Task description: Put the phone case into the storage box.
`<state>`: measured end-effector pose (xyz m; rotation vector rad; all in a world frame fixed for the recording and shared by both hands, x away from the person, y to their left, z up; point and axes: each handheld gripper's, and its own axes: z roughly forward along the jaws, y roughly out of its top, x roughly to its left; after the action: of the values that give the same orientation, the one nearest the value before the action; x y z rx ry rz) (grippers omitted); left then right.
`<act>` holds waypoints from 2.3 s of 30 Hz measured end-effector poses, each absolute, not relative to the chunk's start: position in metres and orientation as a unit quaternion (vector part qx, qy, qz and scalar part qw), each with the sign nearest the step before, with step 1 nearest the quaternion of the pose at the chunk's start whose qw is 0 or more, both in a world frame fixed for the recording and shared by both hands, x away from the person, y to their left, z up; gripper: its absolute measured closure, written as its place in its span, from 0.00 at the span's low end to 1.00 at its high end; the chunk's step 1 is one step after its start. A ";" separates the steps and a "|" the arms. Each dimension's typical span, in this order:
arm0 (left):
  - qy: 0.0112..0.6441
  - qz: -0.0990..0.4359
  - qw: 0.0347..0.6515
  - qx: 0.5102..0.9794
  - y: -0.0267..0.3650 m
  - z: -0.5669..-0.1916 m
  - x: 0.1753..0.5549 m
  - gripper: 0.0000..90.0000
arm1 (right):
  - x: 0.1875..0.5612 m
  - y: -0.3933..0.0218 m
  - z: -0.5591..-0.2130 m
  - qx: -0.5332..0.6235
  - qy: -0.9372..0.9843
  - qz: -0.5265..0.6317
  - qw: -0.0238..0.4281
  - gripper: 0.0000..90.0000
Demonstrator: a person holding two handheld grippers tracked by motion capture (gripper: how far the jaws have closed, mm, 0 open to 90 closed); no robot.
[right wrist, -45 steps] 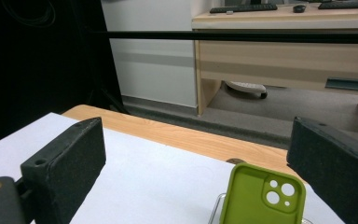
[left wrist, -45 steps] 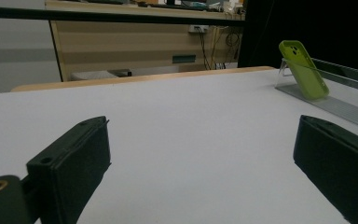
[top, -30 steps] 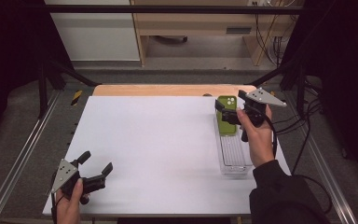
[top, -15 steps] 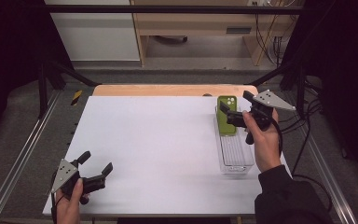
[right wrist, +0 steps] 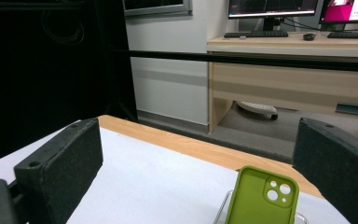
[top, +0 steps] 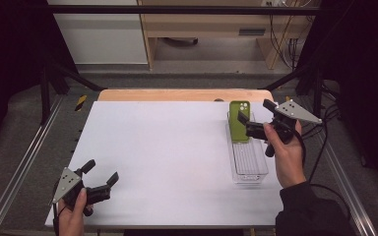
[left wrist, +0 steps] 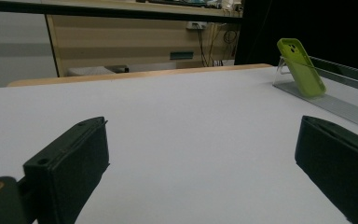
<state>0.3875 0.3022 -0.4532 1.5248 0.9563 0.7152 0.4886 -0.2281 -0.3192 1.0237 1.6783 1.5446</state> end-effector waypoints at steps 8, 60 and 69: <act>0.407 0.310 0.564 0.648 0.303 -0.453 0.387 0.02 | 0.481 -0.239 -0.322 0.391 0.638 0.583 0.317 0.02; 0.408 0.313 0.563 0.646 0.312 -0.454 0.379 0.03 | 0.427 -0.297 -0.364 0.385 0.634 0.565 0.362 0.04; 0.408 0.310 0.567 0.645 0.311 -0.454 0.379 0.03 | 0.420 -0.300 -0.385 0.386 0.632 0.565 0.363 0.03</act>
<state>0.3792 0.3114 -0.4535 1.5155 0.9598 0.7285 0.4204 -0.2997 -0.3853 0.9936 1.6280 1.4549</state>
